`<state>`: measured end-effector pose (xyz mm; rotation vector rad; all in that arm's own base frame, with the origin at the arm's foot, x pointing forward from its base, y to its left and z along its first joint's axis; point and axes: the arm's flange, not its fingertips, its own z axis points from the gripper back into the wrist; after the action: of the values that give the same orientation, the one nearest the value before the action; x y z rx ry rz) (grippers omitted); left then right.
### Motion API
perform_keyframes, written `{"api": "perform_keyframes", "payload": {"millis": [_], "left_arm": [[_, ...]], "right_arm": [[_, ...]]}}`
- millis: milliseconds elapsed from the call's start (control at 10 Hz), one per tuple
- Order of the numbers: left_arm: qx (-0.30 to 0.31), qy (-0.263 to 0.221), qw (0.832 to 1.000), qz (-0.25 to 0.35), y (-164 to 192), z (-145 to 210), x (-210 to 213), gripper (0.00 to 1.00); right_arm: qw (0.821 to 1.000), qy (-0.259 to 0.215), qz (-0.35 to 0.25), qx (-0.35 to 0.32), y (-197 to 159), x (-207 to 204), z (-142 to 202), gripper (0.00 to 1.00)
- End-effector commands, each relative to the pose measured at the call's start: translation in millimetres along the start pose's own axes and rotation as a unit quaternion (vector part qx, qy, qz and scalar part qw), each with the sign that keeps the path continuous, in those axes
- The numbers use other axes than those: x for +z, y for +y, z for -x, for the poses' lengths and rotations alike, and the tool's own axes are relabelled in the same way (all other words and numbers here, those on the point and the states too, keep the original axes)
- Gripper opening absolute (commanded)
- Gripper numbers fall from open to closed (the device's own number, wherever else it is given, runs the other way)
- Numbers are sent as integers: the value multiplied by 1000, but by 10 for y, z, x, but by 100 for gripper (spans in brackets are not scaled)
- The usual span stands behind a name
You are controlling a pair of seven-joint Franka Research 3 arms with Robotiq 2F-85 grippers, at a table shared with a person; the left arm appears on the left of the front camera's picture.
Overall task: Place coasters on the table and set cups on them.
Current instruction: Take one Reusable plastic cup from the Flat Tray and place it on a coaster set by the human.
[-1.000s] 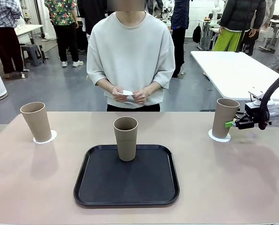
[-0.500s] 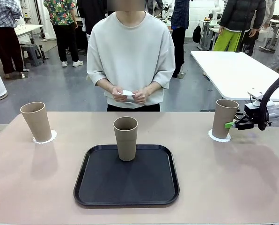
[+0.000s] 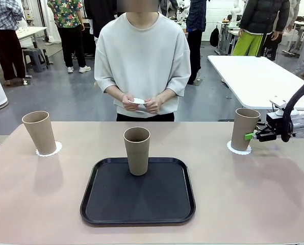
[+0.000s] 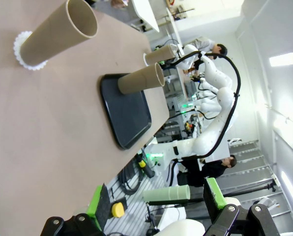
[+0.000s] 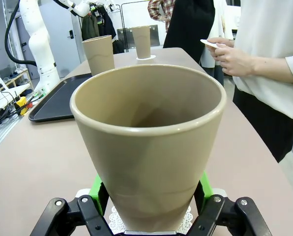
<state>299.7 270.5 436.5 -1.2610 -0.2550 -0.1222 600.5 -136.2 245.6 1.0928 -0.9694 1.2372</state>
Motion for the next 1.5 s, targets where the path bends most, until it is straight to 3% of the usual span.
{"api": "perform_keyframes", "payload": {"millis": [0, 600, 1400], "left_arm": [[2, -5, 1000, -1, -26, -6, 16, 100], [2, -5, 1000, -1, -26, -6, 16, 100], [2, -5, 1000, -1, -26, -6, 16, 100]], "right_arm": [[1000, 22, -17, -4, 9, -8, 45, 100], [999, 35, -16, -15, -22, 2, 47, 100], [987, 133, 38, -78, -61, 427, 87, 100]]}}
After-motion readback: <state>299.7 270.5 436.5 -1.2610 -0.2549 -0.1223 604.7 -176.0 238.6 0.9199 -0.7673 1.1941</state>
